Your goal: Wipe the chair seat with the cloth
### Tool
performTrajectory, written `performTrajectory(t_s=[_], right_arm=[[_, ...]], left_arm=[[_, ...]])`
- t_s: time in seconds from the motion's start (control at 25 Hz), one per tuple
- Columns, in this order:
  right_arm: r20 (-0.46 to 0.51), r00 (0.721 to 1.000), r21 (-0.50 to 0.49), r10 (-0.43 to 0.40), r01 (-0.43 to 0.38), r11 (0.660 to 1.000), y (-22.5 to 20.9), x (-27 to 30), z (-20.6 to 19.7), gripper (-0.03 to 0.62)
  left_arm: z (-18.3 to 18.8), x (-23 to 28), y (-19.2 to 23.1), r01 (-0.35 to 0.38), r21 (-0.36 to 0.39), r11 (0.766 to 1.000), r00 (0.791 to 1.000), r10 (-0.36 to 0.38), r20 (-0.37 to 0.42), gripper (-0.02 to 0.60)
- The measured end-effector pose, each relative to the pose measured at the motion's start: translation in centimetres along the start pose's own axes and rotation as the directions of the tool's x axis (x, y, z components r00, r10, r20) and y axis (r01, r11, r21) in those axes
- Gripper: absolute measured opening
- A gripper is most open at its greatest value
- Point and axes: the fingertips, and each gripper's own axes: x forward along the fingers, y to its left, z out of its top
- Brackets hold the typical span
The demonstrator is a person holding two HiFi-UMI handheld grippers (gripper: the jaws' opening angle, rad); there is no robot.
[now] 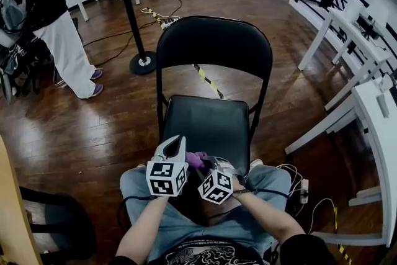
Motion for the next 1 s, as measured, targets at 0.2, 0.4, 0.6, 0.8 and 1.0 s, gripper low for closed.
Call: performTrajectory(t_s=[0.2,0.4,0.6,0.8,1.0], right_arm=[[0.011,1.000,0.007,0.023,-0.023,1.000,1.8,-0.6,0.2,0.091],[0.008,1.000,-0.004,0.028,-0.028,1.000,2.2,-0.6,0.0,0.091],[0.027,1.000,-0.018,-0.003,0.004,1.000,0.3,-1.0,0.7,0.091],[0.055,0.993,0.002,-0.103,0.103,0.995,-6.4,-2.0,1.9,0.091],[0.053,0.975,0.026,-0.215,0.214,0.976,-14.1,-2.2,2.3,0.091]], left_arm=[[0.0,0.0,-0.4,0.007,0.003,1.000,1.000,-0.007,0.003,0.004],[0.1,0.1,-0.6,0.010,0.003,1.000,1.000,-0.010,0.003,0.005],[0.2,0.3,-0.6,0.015,0.002,1.000,1.000,-0.015,0.010,0.003],[1.2,0.5,-0.9,0.031,-0.011,0.999,0.999,-0.031,0.027,0.005],[1.9,1.3,-2.7,0.080,0.016,0.997,0.996,-0.080,0.034,0.003]])
